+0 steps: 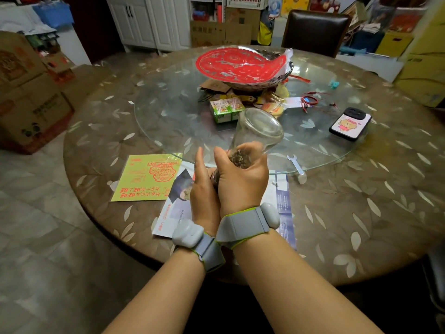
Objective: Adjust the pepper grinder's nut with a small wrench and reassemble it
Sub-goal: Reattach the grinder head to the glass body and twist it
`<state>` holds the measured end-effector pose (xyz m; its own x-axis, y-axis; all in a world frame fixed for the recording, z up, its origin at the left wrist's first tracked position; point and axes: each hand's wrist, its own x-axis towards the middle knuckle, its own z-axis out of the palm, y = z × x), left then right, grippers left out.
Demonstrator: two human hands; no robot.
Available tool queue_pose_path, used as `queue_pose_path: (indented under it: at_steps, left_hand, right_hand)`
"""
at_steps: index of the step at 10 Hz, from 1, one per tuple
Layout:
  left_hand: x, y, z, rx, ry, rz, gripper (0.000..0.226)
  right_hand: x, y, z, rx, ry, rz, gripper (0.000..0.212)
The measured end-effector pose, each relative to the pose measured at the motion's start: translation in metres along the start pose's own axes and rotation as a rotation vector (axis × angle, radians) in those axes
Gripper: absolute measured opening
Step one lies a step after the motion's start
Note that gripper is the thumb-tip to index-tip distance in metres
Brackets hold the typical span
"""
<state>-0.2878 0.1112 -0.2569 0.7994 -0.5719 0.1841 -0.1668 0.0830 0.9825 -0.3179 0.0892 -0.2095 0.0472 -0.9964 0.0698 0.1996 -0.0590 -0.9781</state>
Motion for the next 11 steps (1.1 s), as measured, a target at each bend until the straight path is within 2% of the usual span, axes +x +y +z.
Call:
queue_pose_path:
  at_steps: [1, 2, 3, 4, 5, 6, 8, 9, 10, 11]
  left_hand:
    - [-0.006, 0.005, -0.013, 0.115, -0.032, 0.042, 0.055]
    - [0.006, -0.003, -0.028, 0.241, -0.287, 0.064, 0.091]
    - [0.017, 0.007, -0.044, 0.209, -0.535, 0.001, 0.086]
    - [0.026, 0.017, -0.056, 0.097, -0.855, -0.072, 0.043]
    - [0.029, 0.022, -0.063, -0.235, -1.300, -0.251, 0.040]
    - [0.031, 0.015, -0.064, -0.490, -1.567, -0.271, 0.041]
    - [0.029, 0.016, -0.061, -0.167, -1.165, -0.279, 0.038]
    - [0.026, 0.021, -0.057, 0.016, -1.031, -0.176, 0.032]
    - [0.022, 0.023, -0.051, 0.112, -0.825, -0.094, 0.041]
    - [0.015, 0.020, -0.042, 0.164, -0.608, -0.021, 0.064]
  right_hand:
    - [0.004, 0.004, -0.004, -0.034, -0.084, -0.001, 0.027]
    - [0.019, 0.004, -0.013, -0.107, -0.327, -0.067, 0.026]
    - [0.032, -0.001, -0.021, -0.041, -0.622, -0.013, 0.022]
    - [0.042, -0.012, -0.025, 0.164, -0.961, 0.155, 0.022]
    - [0.042, -0.022, -0.026, 0.348, -1.281, 0.320, 0.021]
    - [0.038, -0.027, -0.025, 0.414, -1.400, 0.369, 0.021]
    - [0.041, -0.024, -0.029, 0.248, -1.172, 0.249, 0.019]
    - [0.042, -0.022, -0.029, 0.180, -1.055, 0.216, 0.020]
    - [0.041, -0.019, -0.027, 0.107, -0.857, 0.186, 0.024]
    - [0.039, -0.014, -0.025, 0.025, -0.650, 0.147, 0.022]
